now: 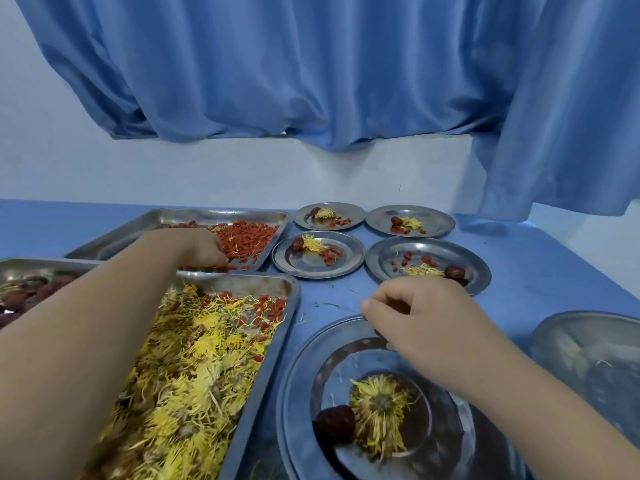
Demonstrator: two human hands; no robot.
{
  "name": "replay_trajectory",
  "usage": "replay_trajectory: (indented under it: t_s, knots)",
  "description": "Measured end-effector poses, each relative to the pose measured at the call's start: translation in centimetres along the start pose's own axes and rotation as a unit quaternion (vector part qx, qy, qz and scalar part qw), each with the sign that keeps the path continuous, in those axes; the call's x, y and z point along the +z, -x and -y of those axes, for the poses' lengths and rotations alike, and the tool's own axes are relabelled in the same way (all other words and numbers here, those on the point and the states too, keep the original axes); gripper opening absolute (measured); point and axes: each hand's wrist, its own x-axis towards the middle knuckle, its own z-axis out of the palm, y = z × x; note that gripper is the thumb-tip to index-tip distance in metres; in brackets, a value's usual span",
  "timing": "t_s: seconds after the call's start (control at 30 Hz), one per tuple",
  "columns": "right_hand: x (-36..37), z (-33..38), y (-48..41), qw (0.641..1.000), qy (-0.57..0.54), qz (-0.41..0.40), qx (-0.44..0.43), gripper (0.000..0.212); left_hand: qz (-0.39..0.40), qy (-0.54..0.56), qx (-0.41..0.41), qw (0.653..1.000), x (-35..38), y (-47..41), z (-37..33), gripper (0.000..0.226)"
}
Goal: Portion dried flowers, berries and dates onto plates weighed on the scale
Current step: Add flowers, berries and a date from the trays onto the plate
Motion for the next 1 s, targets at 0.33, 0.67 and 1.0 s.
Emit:
replay_trajectory:
  t_s: [0.33, 0.67, 1.0]
  knots:
    - [0.4, 0.3, 0.1, 1.0, 0.007, -0.006, -0.011, 0.04, -0.003, -0.082, -0.04, 0.996, 1.2, -1.1, -4.5, 0.038]
    - [0.1, 0.6, 0.1, 1.0, 0.008, -0.023, -0.002, 0.037, 0.01, -0.073, 0.029, 0.997, 0.2, -0.2, -6.1, 0.033]
    - [0.1, 0.7, 0.2, 0.999, 0.016, -0.037, -0.015, 0.037, -0.054, 0.004, 0.061, 0.997, 1.3, -1.1, -4.7, 0.025]
